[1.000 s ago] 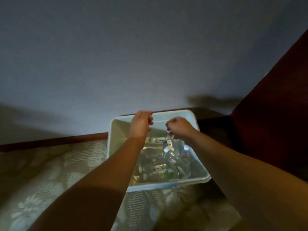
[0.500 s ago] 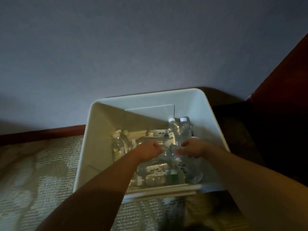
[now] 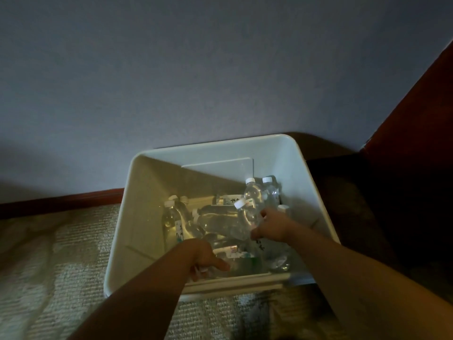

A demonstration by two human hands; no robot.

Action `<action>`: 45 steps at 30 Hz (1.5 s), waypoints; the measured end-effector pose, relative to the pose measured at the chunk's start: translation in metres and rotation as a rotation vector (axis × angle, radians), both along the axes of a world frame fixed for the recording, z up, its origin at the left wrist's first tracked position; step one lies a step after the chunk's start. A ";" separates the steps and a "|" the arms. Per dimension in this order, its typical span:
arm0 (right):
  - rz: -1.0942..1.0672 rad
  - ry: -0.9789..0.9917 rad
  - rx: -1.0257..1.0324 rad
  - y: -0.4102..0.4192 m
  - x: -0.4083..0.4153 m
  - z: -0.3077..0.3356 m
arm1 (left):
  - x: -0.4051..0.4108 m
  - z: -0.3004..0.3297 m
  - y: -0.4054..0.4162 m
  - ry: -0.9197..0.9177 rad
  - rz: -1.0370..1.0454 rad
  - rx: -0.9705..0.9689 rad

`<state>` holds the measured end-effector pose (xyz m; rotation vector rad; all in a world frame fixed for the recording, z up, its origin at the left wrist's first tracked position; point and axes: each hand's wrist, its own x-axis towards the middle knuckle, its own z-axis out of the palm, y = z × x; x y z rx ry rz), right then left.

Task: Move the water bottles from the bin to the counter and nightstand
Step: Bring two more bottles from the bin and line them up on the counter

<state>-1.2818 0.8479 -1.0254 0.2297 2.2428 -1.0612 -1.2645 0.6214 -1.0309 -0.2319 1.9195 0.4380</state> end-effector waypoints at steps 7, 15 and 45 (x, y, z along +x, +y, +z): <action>-0.300 0.030 -0.383 -0.002 -0.002 0.011 | -0.014 0.019 0.029 0.460 0.648 0.500; -0.577 0.069 -0.489 0.002 -0.001 0.023 | -0.004 0.012 0.053 0.433 0.557 0.705; -0.639 0.814 -0.907 0.125 0.087 0.859 | -0.001 0.885 0.213 0.763 0.393 1.421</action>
